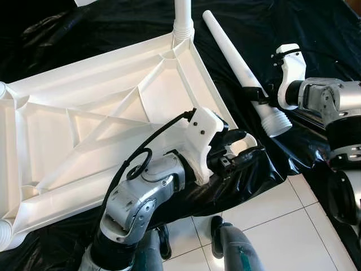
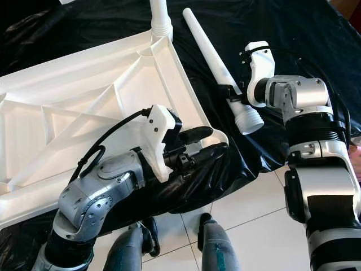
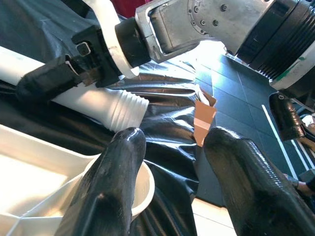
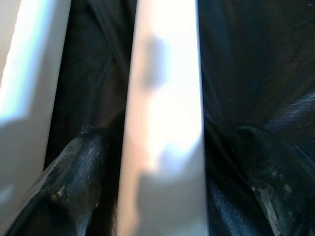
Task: Building children table
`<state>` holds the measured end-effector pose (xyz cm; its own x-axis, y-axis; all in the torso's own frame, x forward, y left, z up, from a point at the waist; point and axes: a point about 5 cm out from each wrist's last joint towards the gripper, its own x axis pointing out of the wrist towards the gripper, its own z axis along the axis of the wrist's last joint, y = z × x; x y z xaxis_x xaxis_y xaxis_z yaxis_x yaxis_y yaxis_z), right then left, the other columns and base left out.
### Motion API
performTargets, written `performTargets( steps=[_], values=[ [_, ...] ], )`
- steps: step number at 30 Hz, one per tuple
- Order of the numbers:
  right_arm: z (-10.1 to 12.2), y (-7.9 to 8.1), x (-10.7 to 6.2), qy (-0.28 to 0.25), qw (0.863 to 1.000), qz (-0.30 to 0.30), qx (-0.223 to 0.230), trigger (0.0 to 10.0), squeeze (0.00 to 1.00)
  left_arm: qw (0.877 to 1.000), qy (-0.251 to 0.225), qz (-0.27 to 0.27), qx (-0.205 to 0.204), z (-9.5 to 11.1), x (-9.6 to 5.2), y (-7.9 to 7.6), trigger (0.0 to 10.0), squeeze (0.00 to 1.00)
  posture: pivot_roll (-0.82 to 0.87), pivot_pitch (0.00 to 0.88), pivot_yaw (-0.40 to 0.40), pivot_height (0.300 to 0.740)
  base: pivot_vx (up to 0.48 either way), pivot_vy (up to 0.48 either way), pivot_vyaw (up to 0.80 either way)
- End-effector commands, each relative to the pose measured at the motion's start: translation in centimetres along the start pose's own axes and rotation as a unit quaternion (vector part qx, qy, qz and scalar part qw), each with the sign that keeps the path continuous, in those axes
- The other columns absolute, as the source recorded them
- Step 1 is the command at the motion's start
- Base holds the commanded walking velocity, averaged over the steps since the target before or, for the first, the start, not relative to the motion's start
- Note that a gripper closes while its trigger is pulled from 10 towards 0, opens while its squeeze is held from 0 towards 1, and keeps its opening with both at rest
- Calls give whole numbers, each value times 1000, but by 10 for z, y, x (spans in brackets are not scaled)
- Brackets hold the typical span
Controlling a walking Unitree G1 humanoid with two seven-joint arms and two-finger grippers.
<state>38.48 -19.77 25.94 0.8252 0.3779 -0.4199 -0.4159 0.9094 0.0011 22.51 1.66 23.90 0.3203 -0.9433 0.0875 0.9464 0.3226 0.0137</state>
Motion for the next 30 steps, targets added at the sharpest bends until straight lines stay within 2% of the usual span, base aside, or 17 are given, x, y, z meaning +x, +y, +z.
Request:
performTargets(
  steps=[1, 3, 5, 7, 8, 17, 18, 20, 22, 23, 25, 28, 29, 30],
  values=[
    [-44, 1, 11, 100, 994, 11, 38, 10000, 0, 1000, 0, -5, -5, 0, 0, -4, 10000, 0, -60, 347, 30, 740, 0, 0, 0],
    [-48, 0, 10, 112, 993, 12, 35, 10000, 0, 1000, 0, -2, -5, 0, 0, -3, 10000, 0, -62, 345, 26, 740, 0, 0, 0],
    [-56, -2, 9, 141, 990, 0, 23, 2627, 0, 1000, -3, 3, -7, 1, 1, -1, 10000, 0, -65, 340, 22, 740, 0, 0, 0],
    [-58, -4, 9, 152, 988, -7, 19, 2588, 0, 1000, -3, 4, -7, 2, 1, 0, 10000, 0, -66, 338, 20, 740, 0, 0, 0],
    [-60, -5, 9, 157, 987, -13, 13, 0, 0, 1000, -4, 5, -8, 2, 1, 0, 10000, 0, -69, 335, 21, 740, 0, 0, 0],
    [-61, -7, 7, 160, 987, -23, 8, 0, 0, 1000, -5, 9, -5, 3, 2, 3, 10000, 0, -68, 320, 23, 740, 0, 0, 0],
    [-56, -9, 7, 140, 990, -30, 8, 0, 0, 1000, -6, 10, -3, 4, 3, 4, 10000, 0, -66, 310, 23, 740, 0, 0, 0],
    [-56, -9, 7, 140, 990, -30, 8, 0, 0, 1000, -6, 10, -3, 4, 3, 4, 10000, 0, -66, 310, 23, 740, 0, 0, 0],
    [-40, -13, 4, 89, 995, -51, 14, 0, 0, 1000, -7, 14, 3, 5, 3, 7, 10000, 0, -68, 289, 26, 740, 0, 0, 0],
    [-40, -13, 4, 89, 995, -51, 14, 0, 0, 1000, -7, 14, 3, 5, 3, 7, 10000, 0, -68, 289, 26, 740, 0, 0, 0],
    [-27, -16, 2, 47, 996, -66, 24, 0, 0, 1000, -7, 16, 7, 5, 4, 11, 10000, 0, -70, 275, 27, 740, 0, 0, 0],
    [-24, -17, 2, 40, 997, -68, 25, 0, 0, 1000, -7, 17, 7, 5, 4, 12, 10000, 0, -70, 275, 27, 740, 0, 0, 0],
    [-11, -18, -1, -7, 997, -72, 41, 10000, 0, 1000, -9, 21, 10, 6, 5, 15, 10000, 0, -74, 238, 27, 740, 0, 0, 0],
    [-11, -18, -1, -7, 997, -72, 41, 10000, 0, 1000, -9, 21, 10, 6, 5, 15, 10000, 0, -74, 238, 27, 740, 0, 0, 0]
  ],
)
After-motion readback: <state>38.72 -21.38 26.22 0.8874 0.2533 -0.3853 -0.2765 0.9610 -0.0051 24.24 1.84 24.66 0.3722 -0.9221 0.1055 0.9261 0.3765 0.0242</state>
